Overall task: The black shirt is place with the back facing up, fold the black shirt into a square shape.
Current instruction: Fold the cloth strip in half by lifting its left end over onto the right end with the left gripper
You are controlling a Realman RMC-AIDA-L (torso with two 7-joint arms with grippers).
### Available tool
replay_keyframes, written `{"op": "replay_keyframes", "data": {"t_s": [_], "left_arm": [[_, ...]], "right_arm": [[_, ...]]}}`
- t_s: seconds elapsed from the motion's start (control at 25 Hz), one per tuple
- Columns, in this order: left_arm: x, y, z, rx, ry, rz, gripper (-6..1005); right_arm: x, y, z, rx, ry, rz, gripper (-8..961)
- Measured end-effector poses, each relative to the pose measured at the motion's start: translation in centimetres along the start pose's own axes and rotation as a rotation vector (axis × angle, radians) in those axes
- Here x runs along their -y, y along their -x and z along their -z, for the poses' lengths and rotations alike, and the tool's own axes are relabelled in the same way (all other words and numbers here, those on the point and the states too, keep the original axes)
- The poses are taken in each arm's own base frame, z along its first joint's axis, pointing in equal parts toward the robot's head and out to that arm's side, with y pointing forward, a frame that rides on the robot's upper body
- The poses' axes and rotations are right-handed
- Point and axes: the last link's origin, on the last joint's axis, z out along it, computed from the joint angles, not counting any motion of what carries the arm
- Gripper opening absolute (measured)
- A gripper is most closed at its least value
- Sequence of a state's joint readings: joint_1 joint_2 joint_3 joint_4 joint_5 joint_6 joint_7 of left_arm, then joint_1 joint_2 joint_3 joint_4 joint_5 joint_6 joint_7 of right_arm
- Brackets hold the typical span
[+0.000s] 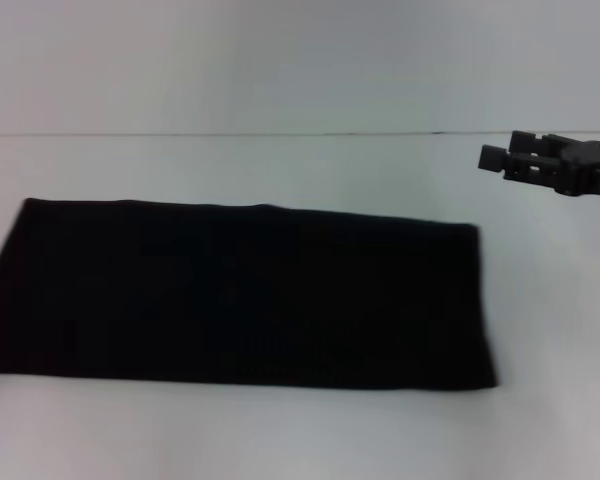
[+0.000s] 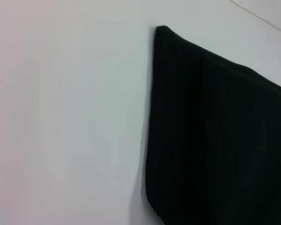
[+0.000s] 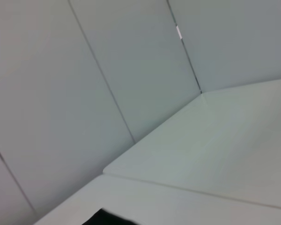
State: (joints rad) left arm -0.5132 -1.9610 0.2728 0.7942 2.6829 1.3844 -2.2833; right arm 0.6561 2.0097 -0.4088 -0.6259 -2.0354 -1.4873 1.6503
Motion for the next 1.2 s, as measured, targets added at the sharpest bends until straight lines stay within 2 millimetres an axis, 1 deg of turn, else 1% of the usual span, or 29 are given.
{"op": "replay_keyframes", "data": {"t_s": [0.04, 0.08, 0.12, 0.2, 0.28, 0.36, 0.44, 0.52, 0.56, 0.68, 0.76, 0.8, 0.84, 0.92, 1.0, 1.08, 1.12, 1.2], "left_arm": [[0.0, 0.0, 0.0, 0.0, 0.0, 0.0, 39], [0.6, -0.1, 0.6, -0.008, -0.019, -0.004, 39], [1.3, -0.4, 1.9, -0.02, -0.045, -0.029, 39], [1.1, -0.8, 2.6, -0.025, -0.038, -0.061, 39], [0.2, -1.8, 3.0, -0.033, -0.006, -0.098, 39], [-2.0, -3.2, 3.0, -0.037, 0.075, -0.147, 39], [-5.0, -4.8, 2.5, -0.041, 0.183, -0.204, 39], [-8.9, -6.3, 1.5, -0.03, 0.317, -0.272, 39], [-11.9, -6.9, 0.5, -0.007, 0.405, -0.318, 39], [-17.6, -7.1, -1.8, 0.065, 0.557, -0.391, 40], [-21.6, -6.4, -3.5, 0.12, 0.647, -0.439, 40], [-23.6, -5.7, -4.5, 0.151, 0.682, -0.465, 40], [-25.0, -5.2, -5.3, 0.164, 0.697, -0.481, 40], [-27.8, -3.3, -7.5, 0.195, 0.708, -0.502, 40], [-28.8, -1.8, -9.4, 0.198, 0.694, -0.481, 40], [-29.5, -0.1, -11.5, 0.199, 0.695, -0.417, 40], [-29.6, 0.7, -12.3, 0.208, 0.701, -0.389, 40], [-29.7, 2.9, -13.5, 0.197, 0.749, -0.333, 40]], "right_arm": [[0.0, 0.1, -0.6, 0.008, -0.002, -0.006, 898], [0.0, 0.1, -0.6, 0.008, -0.002, -0.006, 898], [0.0, 0.1, -0.8, 0.01, -0.003, -0.007, 898], [0.1, 0.2, -1.1, 0.013, -0.008, -0.008, 898], [0.2, 0.2, -1.1, 0.015, -0.016, -0.008, 898], [0.4, 0.2, -0.8, 0.018, -0.031, -0.01, 898], [0.8, 0.1, -0.2, 0.024, -0.049, -0.015, 898], [1.3, 0.1, 0.9, 0.037, -0.074, -0.019, 897], [1.6, 0.1, 1.5, 0.044, -0.087, -0.02, 897], [2.7, 0.0, 4.1, 0.071, -0.139, -0.025, 897], [3.2, 0.0, 5.8, 0.083, -0.164, -0.025, 897], [3.4, 0.0, 6.6, 0.09, -0.175, -0.023, 897], [3.6, -0.1, 7.5, 0.096, -0.188, -0.021, 897], [3.8, -0.2, 8.9, 0.11, -0.206, -0.015, 897], [4.0, -0.3, 9.8, 0.118, -0.22, -0.01, 897], [4.1, -0.3, 10.5, 0.12, -0.231, -0.006, 897], [4.3, -0.3, 10.9, 0.12, -0.241, -0.005, 897], [4.3, -0.3, 11.0, 0.118, -0.243, -0.004, 898]]}}
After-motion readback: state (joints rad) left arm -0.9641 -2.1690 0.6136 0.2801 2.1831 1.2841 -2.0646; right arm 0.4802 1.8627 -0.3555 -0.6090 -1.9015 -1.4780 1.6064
